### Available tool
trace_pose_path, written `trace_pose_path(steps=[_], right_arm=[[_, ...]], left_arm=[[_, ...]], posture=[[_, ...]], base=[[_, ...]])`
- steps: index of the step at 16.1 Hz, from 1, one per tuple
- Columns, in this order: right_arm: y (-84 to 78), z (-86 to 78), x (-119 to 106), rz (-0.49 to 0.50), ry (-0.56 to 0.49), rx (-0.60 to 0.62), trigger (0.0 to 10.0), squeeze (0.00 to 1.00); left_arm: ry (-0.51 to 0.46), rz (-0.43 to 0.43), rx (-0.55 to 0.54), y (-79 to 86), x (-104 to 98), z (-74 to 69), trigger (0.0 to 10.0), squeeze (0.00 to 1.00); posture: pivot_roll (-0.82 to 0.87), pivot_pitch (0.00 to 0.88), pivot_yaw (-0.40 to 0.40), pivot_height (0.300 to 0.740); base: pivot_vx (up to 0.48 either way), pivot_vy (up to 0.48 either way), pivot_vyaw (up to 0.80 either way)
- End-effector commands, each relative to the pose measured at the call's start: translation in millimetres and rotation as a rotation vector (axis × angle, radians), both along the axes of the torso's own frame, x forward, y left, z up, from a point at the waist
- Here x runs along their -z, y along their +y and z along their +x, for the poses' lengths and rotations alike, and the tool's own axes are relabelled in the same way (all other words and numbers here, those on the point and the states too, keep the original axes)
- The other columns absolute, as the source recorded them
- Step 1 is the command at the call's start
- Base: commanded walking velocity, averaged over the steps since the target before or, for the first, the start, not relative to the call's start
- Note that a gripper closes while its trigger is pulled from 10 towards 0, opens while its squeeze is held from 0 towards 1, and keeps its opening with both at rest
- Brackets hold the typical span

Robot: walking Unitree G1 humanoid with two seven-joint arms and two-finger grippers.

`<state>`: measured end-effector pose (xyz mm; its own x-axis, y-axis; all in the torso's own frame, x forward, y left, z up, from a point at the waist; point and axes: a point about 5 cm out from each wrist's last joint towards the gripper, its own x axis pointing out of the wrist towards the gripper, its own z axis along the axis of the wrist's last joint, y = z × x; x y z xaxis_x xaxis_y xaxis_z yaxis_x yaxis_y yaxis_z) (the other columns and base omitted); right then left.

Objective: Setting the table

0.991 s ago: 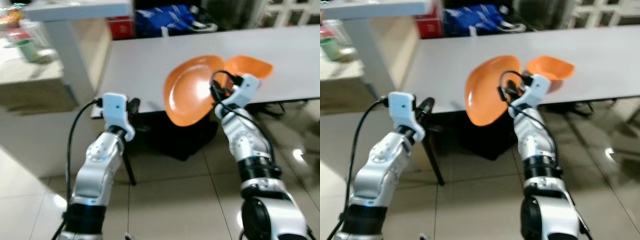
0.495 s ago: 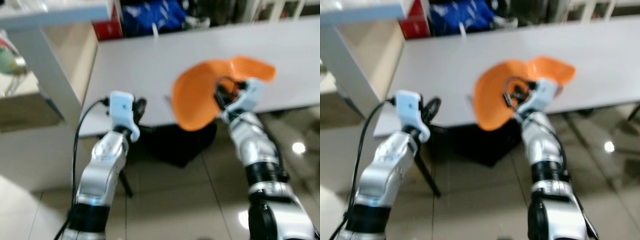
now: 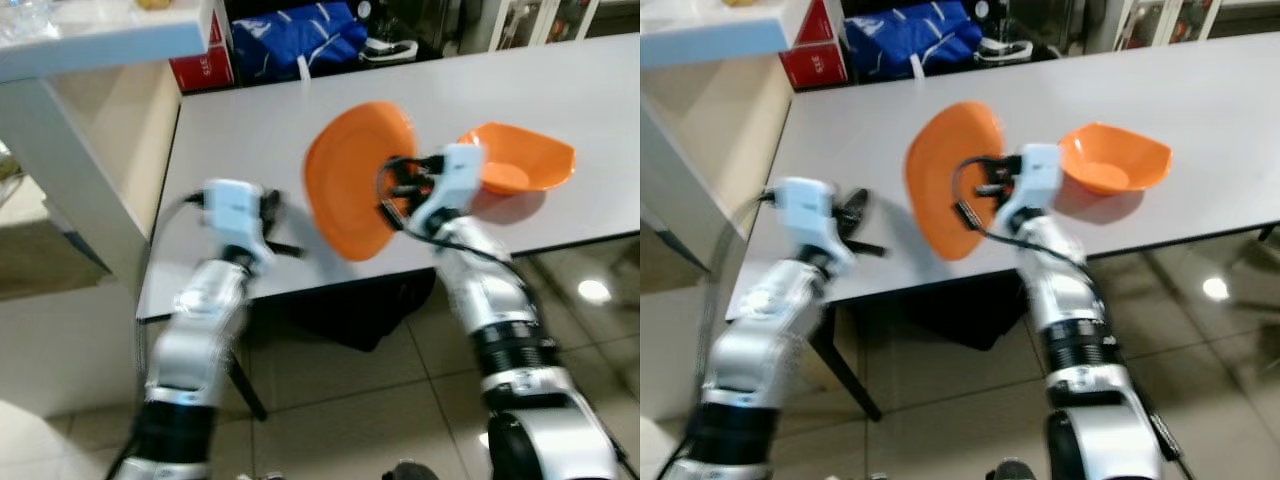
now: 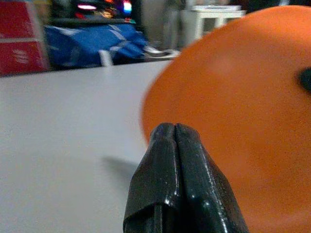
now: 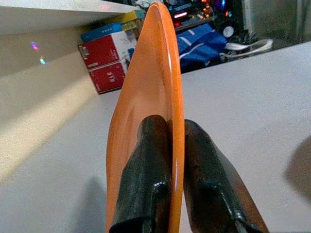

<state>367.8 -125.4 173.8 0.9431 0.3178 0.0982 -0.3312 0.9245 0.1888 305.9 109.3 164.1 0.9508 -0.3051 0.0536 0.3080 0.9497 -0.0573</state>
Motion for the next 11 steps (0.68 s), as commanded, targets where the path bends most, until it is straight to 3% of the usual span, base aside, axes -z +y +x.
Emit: trace_pose_path(steps=[1, 4, 11], right_arm=[[16.4, 5.8, -28.6, 0.041, -0.077, -0.053, 10.0, 0.0], [-3.4, 23.1, -30.3, 0.131, -0.003, 0.074, 10.0, 0.0], [-22.6, 38.7, -22.0, 0.209, 0.121, 0.219, 10.0, 0.0]], left_arm=[[0.006, 0.012, -0.028, 9.8, 1.3, 0.2, 10.0, 0.0], [0.006, 0.008, -0.027, 10.0, 1.2, -0.3, 10.0, 0.0], [0.013, 0.017, -0.025, 14.7, 1.1, -5.4, 10.0, 0.0]], posture=[[-0.11, 0.0, 0.071, 0.74], [-0.11, 0.0, 0.071, 0.74], [-0.08, 0.0, 0.087, 0.74]], base=[[0.0, 0.0, 0.0], [0.0, 0.0, 0.0], [0.0, 0.0, 0.0]])
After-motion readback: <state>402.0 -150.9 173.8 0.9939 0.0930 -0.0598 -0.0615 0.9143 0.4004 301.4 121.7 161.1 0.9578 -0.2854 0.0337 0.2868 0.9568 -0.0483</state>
